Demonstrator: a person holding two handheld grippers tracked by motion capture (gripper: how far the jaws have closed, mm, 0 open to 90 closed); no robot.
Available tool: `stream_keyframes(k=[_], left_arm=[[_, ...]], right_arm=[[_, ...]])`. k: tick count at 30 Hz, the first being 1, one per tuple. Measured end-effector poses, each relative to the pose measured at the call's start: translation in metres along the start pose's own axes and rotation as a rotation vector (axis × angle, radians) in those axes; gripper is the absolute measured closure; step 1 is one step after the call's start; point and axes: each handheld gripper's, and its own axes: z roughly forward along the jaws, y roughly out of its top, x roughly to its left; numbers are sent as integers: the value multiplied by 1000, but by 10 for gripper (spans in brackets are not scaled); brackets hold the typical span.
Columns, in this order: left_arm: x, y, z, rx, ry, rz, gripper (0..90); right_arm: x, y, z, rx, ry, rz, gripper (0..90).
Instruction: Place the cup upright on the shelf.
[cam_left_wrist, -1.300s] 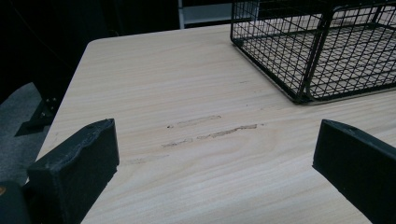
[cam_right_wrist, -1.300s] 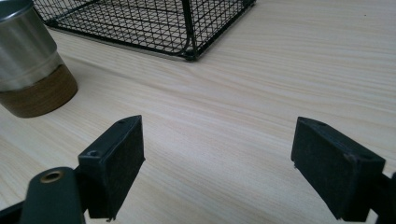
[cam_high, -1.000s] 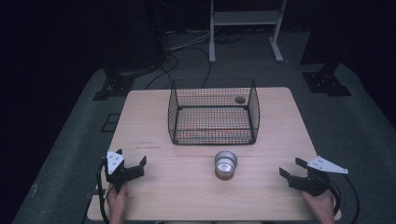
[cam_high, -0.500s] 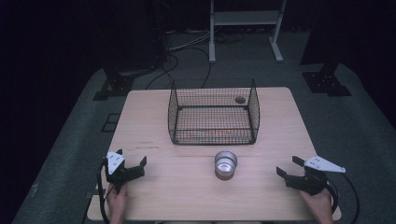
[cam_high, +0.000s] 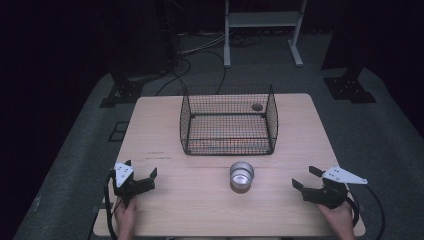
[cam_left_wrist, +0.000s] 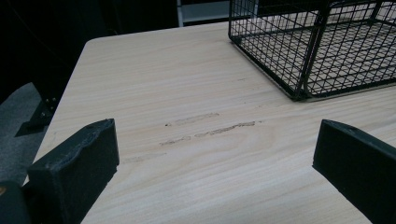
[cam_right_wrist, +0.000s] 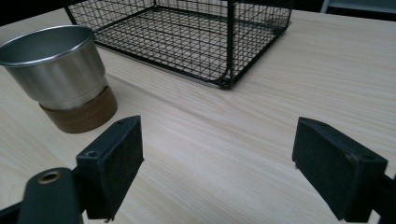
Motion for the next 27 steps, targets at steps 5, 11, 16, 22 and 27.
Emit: stream_keyframes(k=[5,11,16,22,27], left_arm=[[0,0,-1,-2,3,2,0],[0,0,0,-3,3,-1,0],[0,0,-1,-1,2,2,0],[0,0,-1,-3,2,-3,0],[1,0,-1,-5,2,-6,0]], right_arm=[[5,5,1,7,19,-19,154],[13,11,5,25,40,-49,151],[20,13,9,41,51,-78,146],[25,17,12,61,67,-100,144],[31,20,18,77,88,-119,142]])
